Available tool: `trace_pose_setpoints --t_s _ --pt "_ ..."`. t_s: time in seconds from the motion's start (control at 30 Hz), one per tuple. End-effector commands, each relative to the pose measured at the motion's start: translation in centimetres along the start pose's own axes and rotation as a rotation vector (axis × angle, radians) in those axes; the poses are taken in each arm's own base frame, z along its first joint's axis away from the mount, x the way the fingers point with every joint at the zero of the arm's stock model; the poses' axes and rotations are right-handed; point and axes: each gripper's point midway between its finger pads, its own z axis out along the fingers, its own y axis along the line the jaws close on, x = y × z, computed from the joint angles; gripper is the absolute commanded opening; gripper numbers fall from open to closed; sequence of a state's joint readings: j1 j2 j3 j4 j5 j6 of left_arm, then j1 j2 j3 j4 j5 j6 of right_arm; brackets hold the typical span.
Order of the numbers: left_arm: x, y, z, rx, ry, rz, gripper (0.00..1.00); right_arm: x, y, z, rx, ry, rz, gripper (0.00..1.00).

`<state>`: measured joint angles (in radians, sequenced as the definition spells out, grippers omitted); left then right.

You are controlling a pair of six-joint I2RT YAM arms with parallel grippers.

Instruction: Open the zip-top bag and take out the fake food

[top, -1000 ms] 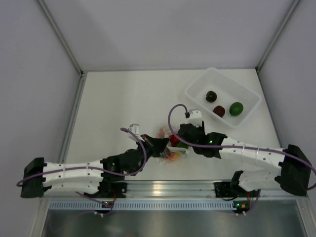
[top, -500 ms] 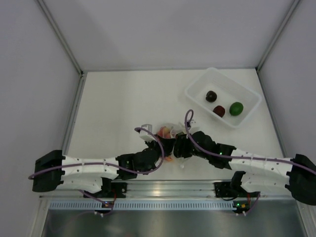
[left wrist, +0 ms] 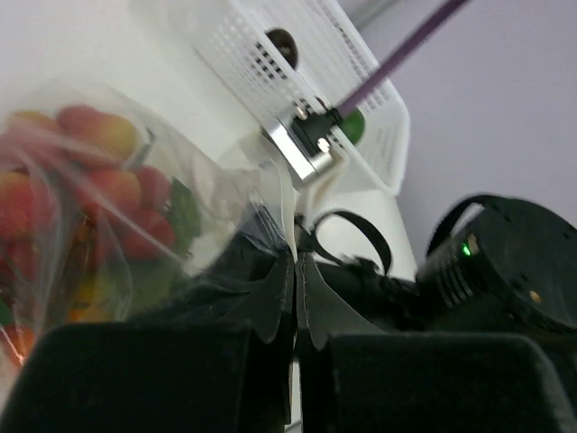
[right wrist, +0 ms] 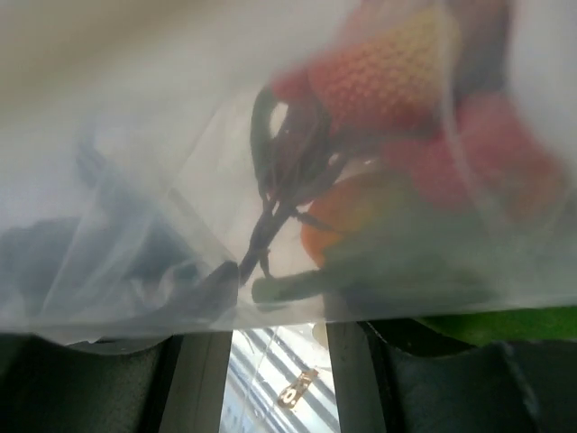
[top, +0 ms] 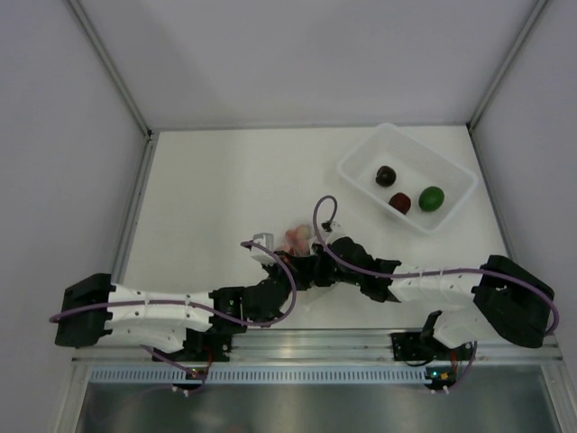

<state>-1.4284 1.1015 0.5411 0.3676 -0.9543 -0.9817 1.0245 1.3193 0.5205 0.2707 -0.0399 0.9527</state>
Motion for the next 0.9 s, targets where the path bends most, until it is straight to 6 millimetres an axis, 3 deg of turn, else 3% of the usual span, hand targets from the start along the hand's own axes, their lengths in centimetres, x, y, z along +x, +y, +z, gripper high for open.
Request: trace_pose_setpoints --t_s 0.0,0.17,0.27,0.43,0.63,0.87 --pt "1.0 -4.4 -1.6 0.148 0.095 -0.141 0.0 -4.4 2.3 0.8 -0.015 -0.163 0.023 0.43" --pt "0.5 -4.6 -2.2 0.144 0.063 -0.13 0.0 -5.0 0.6 0.3 0.055 -0.231 0.051 0.44" --pt "0.5 -4.5 -2.2 0.138 0.056 -0.133 0.0 -5.3 1.0 0.1 0.015 -0.258 0.077 0.46" --pt "0.8 -4.5 -2.0 0.131 0.058 -0.137 0.0 -5.3 2.9 1.4 -0.009 -0.198 0.038 0.48" --pt "0.3 -3.3 -2.0 0.103 0.026 -0.115 0.0 -2.6 3.3 2.1 0.042 -0.115 -0.083 0.48" --pt "-0.8 -1.1 -2.3 0.048 -0.022 -0.106 0.0 1.8 1.3 1.5 0.152 -0.019 -0.216 0.46"
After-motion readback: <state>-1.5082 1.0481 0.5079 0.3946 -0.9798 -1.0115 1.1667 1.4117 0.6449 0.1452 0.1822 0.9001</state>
